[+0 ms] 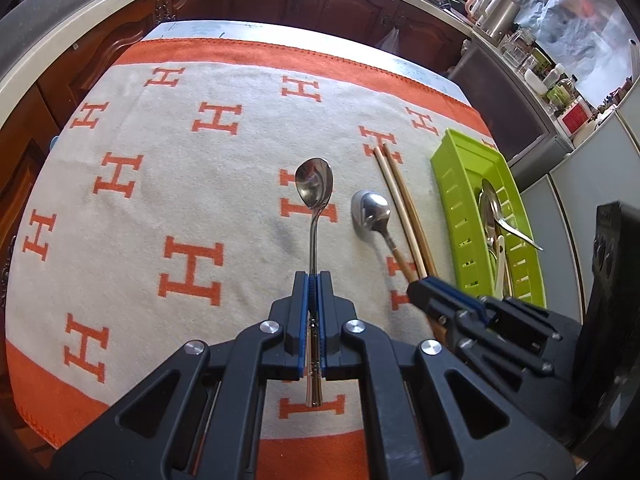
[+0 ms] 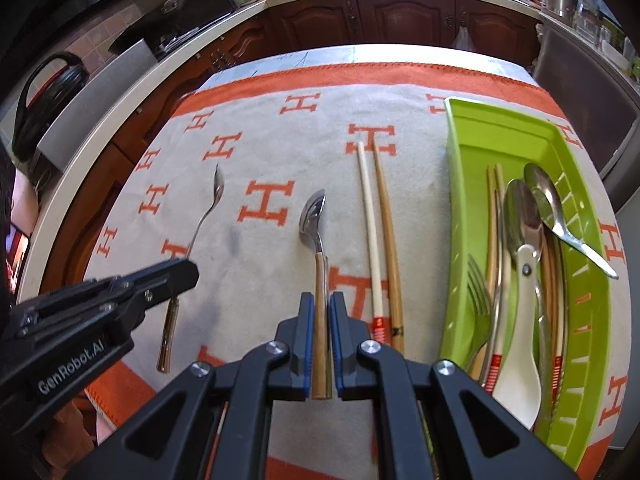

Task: Organize utensils
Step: 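Grasp the wooden-handled spoon with the right tool while the left tool holds its spoon, then carry both spoons into the green tray and open both tools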

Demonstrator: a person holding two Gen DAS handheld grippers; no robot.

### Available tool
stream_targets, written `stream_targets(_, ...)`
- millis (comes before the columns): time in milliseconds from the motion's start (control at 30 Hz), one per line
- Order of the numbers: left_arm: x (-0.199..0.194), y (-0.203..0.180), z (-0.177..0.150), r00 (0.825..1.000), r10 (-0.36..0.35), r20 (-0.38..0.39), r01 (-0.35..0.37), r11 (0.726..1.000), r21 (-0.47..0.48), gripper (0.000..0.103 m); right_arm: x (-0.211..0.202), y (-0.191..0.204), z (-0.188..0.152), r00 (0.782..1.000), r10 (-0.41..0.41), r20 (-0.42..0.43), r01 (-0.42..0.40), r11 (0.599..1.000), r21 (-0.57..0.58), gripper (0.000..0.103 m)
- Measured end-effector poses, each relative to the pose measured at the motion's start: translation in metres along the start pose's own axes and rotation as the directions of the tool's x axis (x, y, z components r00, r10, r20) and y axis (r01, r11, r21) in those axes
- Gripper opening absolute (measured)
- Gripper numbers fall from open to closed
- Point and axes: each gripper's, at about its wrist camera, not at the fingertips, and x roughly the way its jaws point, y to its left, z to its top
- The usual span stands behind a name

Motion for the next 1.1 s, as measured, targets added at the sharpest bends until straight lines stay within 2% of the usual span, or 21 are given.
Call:
stream_targets(167, -0.001, 0.000, -0.001, 1.000, 0.009, -0.004, -0.009, 1.000, -0.005, 0.002, 0.012, 0.013, -0.006, 0.997, 0.024, -0.068, -0.027, 0.998, -0.052, 0.008)
stream_targets(267, 0.000, 0.002, -0.001, 1.000, 0.014, -0.007, -0.014, 1.000, -0.013, 0.002, 0.018, 0.014, -0.007, 0.992, 0.062, -0.108, -0.066, 0.997, -0.040, 0.009)
stream_targets(500, -0.001, 0.010, -0.001, 1.000, 0.017, -0.006, -0.018, 0.999, -0.027, 0.002, 0.019, 0.015, 0.007, 0.993, 0.091, -0.077, -0.093, 0.995, -0.023, 0.009)
stream_targets(667, -0.001, 0.015, 0.000, 1.000, 0.017, -0.004, -0.017, 0.999, -0.036, 0.002, 0.026, 0.014, 0.025, 0.994, 0.092, -0.053, -0.092, 0.996, -0.005, 0.017)
stream_targets(833, 0.001, 0.023, 0.001, 1.000, 0.019, -0.007, -0.019, 0.998, -0.054, 0.002, 0.040, 0.017, 0.036, 0.994, 0.080, -0.068, -0.080, 0.997, -0.004, 0.017)
stream_targets(1033, 0.005, 0.029, 0.002, 1.000, 0.022, -0.014, -0.023, 0.997, -0.069, 0.002, 0.047, 0.028, 0.040, 0.998, 0.052, -0.043, -0.054, 0.997, -0.055, 0.017)
stream_targets(1100, 0.006, 0.029, 0.002, 1.000, 0.023, -0.016, -0.024, 0.997, -0.071, 0.002, 0.048, 0.031, 0.040, 0.998, 0.050, -0.038, -0.053, 0.996, -0.071, 0.011)
